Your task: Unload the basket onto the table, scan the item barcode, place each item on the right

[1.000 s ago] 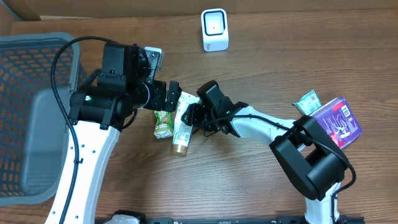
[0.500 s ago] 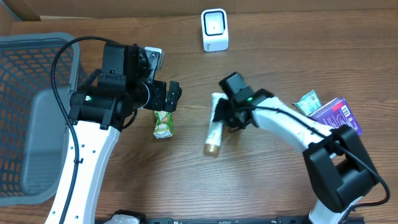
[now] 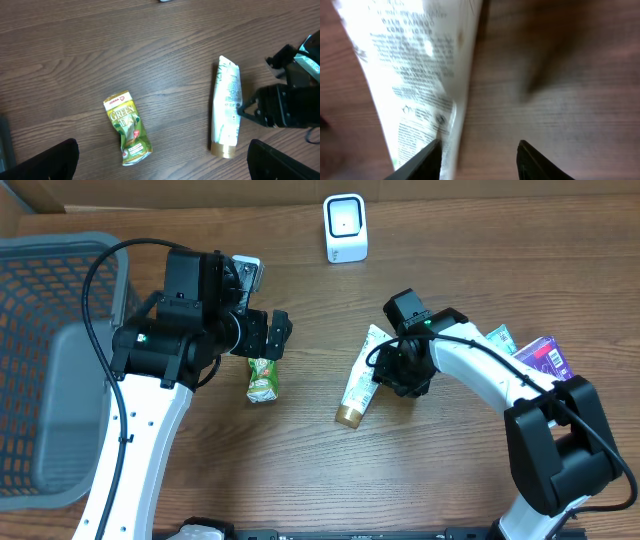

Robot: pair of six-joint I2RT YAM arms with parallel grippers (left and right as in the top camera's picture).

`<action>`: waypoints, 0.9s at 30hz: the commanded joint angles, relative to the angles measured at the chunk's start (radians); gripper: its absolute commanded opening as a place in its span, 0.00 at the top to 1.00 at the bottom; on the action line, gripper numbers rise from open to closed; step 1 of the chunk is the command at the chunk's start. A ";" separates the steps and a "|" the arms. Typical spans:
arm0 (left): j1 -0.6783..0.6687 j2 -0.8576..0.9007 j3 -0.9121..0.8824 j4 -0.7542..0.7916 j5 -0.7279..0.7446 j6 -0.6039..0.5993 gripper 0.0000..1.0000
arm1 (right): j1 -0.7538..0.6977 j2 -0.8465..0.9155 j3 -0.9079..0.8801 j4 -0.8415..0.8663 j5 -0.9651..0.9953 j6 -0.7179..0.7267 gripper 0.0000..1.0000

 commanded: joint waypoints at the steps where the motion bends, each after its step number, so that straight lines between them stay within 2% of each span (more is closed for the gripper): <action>1: 0.000 -0.019 0.017 0.001 0.001 0.016 0.00 | 0.013 -0.032 0.024 -0.053 -0.043 -0.071 0.52; 7: 0.000 -0.019 0.017 0.000 0.000 0.016 0.00 | 0.069 -0.032 0.009 -0.066 -0.039 -0.073 0.57; 14: 0.000 -0.019 0.017 0.000 0.001 0.016 0.00 | 0.177 -0.032 -0.045 0.077 -0.041 0.023 0.56; 18: 0.000 -0.019 0.017 0.000 0.001 0.016 0.00 | 0.189 -0.032 -0.044 0.237 -0.039 0.067 0.55; 24: 0.000 -0.019 0.017 0.000 0.000 0.016 0.00 | 0.163 -0.032 -0.044 0.431 0.094 0.092 0.53; 26: 0.000 -0.019 0.017 0.000 0.000 0.016 0.00 | 0.137 -0.032 -0.044 0.479 0.128 0.018 0.53; 27: 0.000 -0.019 0.017 0.000 0.000 0.016 0.00 | 0.112 -0.032 -0.041 0.516 0.127 -0.125 0.53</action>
